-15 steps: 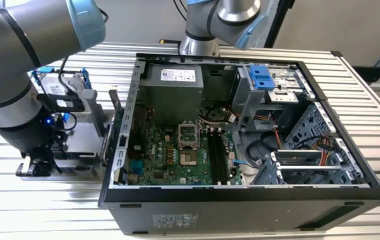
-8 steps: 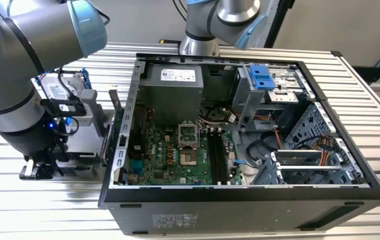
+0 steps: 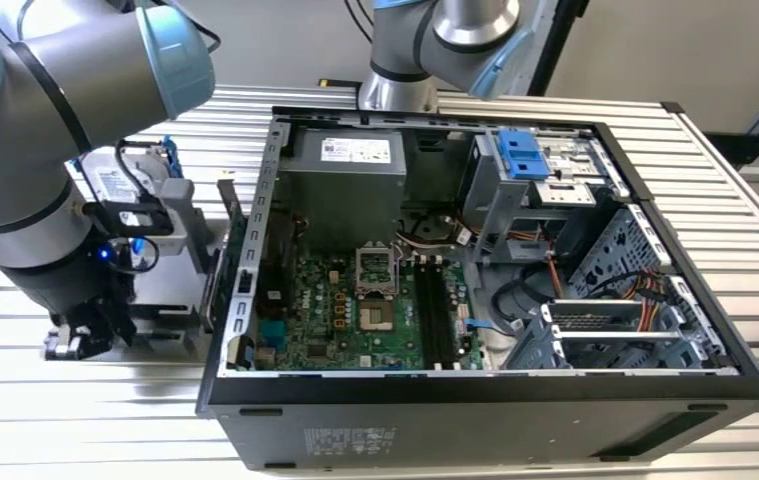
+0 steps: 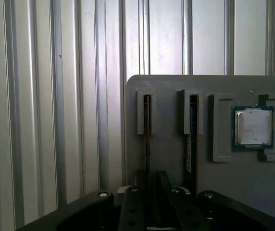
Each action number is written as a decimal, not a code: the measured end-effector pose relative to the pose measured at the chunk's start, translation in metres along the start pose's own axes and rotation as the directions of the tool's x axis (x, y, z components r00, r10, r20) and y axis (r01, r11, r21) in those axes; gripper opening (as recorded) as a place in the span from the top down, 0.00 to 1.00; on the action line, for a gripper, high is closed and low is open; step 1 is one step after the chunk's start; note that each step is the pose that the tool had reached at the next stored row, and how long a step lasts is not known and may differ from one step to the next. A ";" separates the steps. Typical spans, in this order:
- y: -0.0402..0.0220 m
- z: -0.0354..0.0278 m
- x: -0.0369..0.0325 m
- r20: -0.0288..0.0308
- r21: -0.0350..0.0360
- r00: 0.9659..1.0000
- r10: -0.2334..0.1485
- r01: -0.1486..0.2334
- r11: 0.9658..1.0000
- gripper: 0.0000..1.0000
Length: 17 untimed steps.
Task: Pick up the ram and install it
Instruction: 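Pick up the ram and move it above insertion slot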
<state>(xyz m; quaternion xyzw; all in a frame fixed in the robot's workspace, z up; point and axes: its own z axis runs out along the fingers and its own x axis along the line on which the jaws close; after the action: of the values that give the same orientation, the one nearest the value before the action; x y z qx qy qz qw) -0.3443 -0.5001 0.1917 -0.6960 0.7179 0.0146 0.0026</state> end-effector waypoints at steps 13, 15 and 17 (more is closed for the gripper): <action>0.0009 -0.0521 -0.0013 0.001 0.000 1.000 0.003 -0.003 1.000 1.00; 0.0011 -0.0615 -0.0015 0.000 0.000 1.000 0.003 -0.003 1.000 1.00; 0.0013 -0.0705 -0.0017 0.000 0.000 1.000 0.003 -0.003 1.000 1.00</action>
<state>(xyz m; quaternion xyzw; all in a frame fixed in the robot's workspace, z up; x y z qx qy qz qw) -0.3444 -0.5000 0.2622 -0.6949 0.7190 0.0149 0.0027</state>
